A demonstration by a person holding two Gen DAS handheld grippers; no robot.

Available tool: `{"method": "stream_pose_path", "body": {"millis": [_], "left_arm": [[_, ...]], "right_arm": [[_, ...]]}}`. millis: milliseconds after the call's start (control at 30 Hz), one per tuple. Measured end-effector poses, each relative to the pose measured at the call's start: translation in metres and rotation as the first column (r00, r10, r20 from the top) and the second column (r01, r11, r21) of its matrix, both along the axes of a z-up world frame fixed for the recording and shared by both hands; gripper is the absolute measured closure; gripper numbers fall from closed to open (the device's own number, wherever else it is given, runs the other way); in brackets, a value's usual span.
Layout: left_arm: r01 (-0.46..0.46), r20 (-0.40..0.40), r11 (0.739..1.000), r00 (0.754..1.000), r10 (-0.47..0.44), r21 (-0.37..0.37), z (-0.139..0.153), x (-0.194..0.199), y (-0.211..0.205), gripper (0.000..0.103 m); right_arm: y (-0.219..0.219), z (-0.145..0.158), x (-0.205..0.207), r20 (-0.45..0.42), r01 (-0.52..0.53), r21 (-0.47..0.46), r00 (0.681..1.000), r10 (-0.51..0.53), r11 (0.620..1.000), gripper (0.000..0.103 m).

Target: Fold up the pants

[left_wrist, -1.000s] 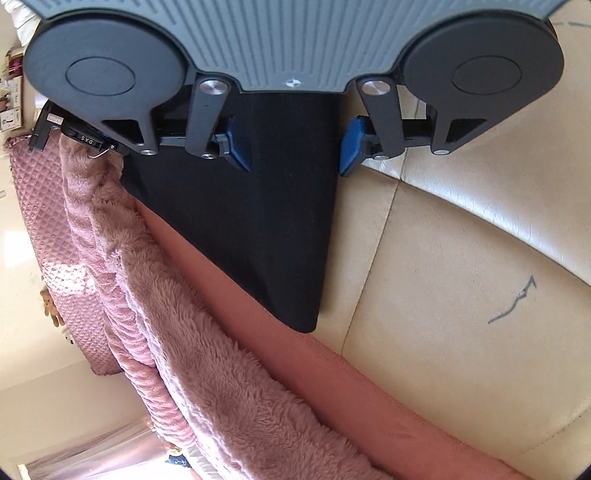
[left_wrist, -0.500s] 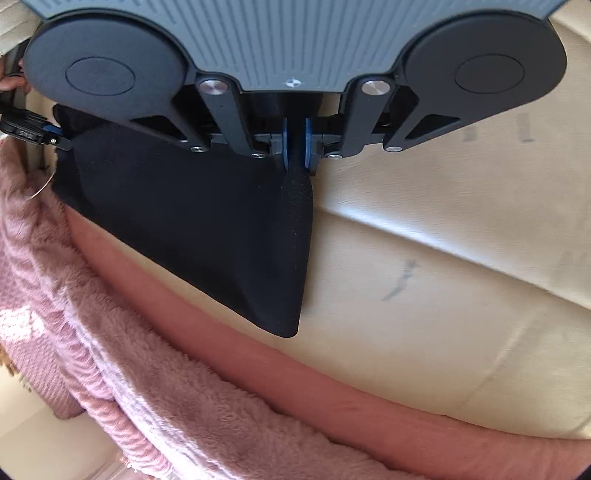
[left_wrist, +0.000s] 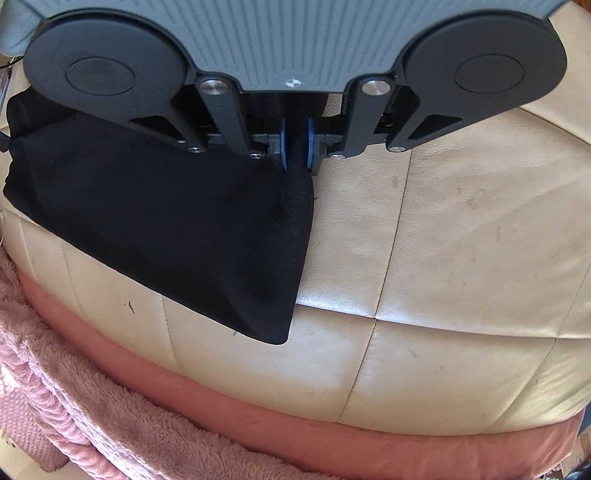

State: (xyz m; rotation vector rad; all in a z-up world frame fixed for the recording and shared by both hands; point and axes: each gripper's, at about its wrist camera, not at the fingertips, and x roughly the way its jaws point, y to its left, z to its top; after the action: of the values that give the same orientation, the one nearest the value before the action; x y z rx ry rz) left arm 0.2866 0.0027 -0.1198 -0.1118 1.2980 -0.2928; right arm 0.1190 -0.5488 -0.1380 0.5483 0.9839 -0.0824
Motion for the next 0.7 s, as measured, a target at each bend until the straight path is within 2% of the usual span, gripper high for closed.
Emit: {"method": "stream_pose_path", "body": {"millis": [67,100,133,167,233,300,367,400,433,467,533,567,633,700], "left_arm": [[-0.02,0.002,1.0,1.0,0.02,-0.016,-0.002,0.002,0.002,0.082],[-0.032,0.006,0.999,0.999,0.032,-0.029,-0.002,0.002,0.004,0.081],[-0.046,0.01,0.998,0.999,0.046,-0.049,-0.003,0.003,0.006,0.077],[-0.06,0.014,0.996,0.998,0.061,-0.073,-0.004,0.004,0.008,0.067],[-0.081,0.017,0.99,0.996,0.083,-0.118,-0.007,0.005,0.011,0.06],[-0.09,0.023,0.986,0.995,0.094,-0.137,-0.011,0.005,0.011,0.057],[-0.075,0.046,0.987,0.996,0.082,-0.146,-0.011,0.003,0.008,0.055],[-0.069,0.056,0.987,0.995,0.077,-0.142,-0.011,0.002,0.007,0.056],[-0.066,0.065,0.988,0.995,0.076,-0.141,-0.011,0.001,0.006,0.06],[-0.062,0.071,0.987,0.995,0.073,-0.148,-0.011,0.0,0.005,0.07],[-0.074,0.076,0.984,0.993,0.088,-0.163,-0.011,-0.001,0.007,0.078],[-0.081,0.081,0.983,0.992,0.095,-0.166,-0.012,-0.001,0.008,0.087],[-0.089,0.091,0.977,0.99,0.108,-0.194,-0.011,-0.003,0.013,0.093],[-0.092,0.1,0.971,0.988,0.117,-0.221,-0.007,-0.005,0.015,0.094]], "right_arm": [[-0.004,0.004,0.003,0.04,0.025,0.025,0.999,-0.026,0.999,0.064],[-0.005,0.007,0.008,0.054,0.03,0.018,0.998,-0.031,0.999,0.064],[-0.005,0.008,0.012,0.062,0.035,0.002,0.997,-0.035,0.999,0.065],[-0.002,0.011,0.018,0.068,0.034,-0.02,0.997,-0.032,0.999,0.069],[0.007,0.02,0.026,0.114,0.002,-0.022,0.993,0.001,1.0,0.073],[0.022,0.023,0.032,0.159,-0.042,-0.004,0.986,0.043,0.999,0.083],[0.043,0.022,0.038,0.173,-0.075,-0.032,0.982,0.079,0.997,0.091],[0.053,0.022,0.038,0.175,-0.092,-0.046,0.98,0.098,0.995,0.093],[0.062,0.019,0.041,0.174,-0.103,-0.06,0.978,0.112,0.993,0.094],[0.072,0.016,0.044,0.169,-0.113,-0.072,0.978,0.124,0.991,0.094],[0.086,0.008,0.048,0.165,-0.124,-0.079,0.977,0.135,0.989,0.095],[0.094,0.005,0.052,0.165,-0.134,-0.078,0.976,0.145,0.988,0.095],[0.109,-0.001,0.059,0.161,-0.148,-0.097,0.974,0.162,0.984,0.097],[0.123,-0.007,0.066,0.154,-0.169,-0.119,0.97,0.186,0.978,0.099]]}}
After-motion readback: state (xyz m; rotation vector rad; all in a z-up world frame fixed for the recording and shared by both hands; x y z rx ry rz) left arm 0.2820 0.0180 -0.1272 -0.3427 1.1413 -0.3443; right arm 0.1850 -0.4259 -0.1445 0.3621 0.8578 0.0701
